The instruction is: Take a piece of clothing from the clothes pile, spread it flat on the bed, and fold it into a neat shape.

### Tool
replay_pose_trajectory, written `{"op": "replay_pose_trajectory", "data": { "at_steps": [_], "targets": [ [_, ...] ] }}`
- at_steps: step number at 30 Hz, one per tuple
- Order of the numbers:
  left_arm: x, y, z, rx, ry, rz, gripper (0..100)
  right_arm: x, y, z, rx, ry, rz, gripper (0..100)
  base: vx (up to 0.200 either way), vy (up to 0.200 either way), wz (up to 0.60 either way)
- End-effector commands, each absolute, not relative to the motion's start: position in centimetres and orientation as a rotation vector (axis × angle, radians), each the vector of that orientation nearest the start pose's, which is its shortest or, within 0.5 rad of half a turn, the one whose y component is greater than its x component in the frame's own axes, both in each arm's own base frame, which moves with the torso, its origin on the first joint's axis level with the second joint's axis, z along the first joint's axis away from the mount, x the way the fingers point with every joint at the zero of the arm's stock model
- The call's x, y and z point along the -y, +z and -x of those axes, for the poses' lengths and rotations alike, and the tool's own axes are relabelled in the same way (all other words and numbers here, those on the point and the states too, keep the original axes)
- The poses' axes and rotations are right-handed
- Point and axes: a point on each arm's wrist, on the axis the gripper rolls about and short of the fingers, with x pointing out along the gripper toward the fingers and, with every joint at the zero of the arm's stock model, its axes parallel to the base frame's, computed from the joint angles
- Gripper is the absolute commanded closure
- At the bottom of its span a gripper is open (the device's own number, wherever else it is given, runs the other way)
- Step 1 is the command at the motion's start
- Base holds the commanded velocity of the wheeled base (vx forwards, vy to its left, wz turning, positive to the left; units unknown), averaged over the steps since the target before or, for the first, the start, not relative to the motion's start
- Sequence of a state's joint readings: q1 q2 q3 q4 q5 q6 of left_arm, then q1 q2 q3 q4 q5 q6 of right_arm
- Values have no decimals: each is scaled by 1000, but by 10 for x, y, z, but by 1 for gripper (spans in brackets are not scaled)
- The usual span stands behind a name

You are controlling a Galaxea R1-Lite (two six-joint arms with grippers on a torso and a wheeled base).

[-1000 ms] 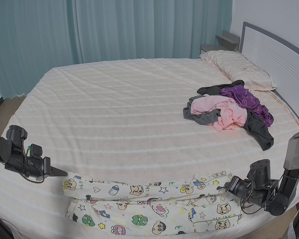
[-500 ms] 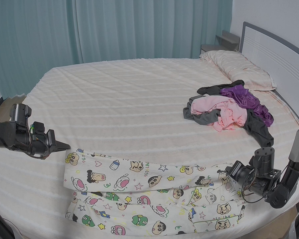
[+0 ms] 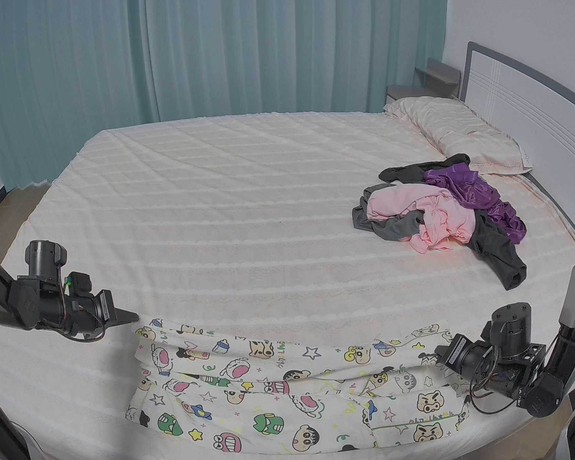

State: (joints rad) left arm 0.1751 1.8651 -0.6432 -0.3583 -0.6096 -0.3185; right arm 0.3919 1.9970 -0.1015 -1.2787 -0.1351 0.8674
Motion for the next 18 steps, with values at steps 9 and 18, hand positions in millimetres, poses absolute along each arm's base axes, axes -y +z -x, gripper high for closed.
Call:
{"op": "replay_pose_trajectory", "data": {
  "at_steps": [9,18],
  "targets": [
    [-45,49,-236,-951,-266,574,100,-84,18,-182,-746,-10,-633,100,0,0,0],
    [-50,32,-220,-1010,-260,529,100,-86,14,-178,-776,-11,-613,100,0,0,0]
  ]
}}
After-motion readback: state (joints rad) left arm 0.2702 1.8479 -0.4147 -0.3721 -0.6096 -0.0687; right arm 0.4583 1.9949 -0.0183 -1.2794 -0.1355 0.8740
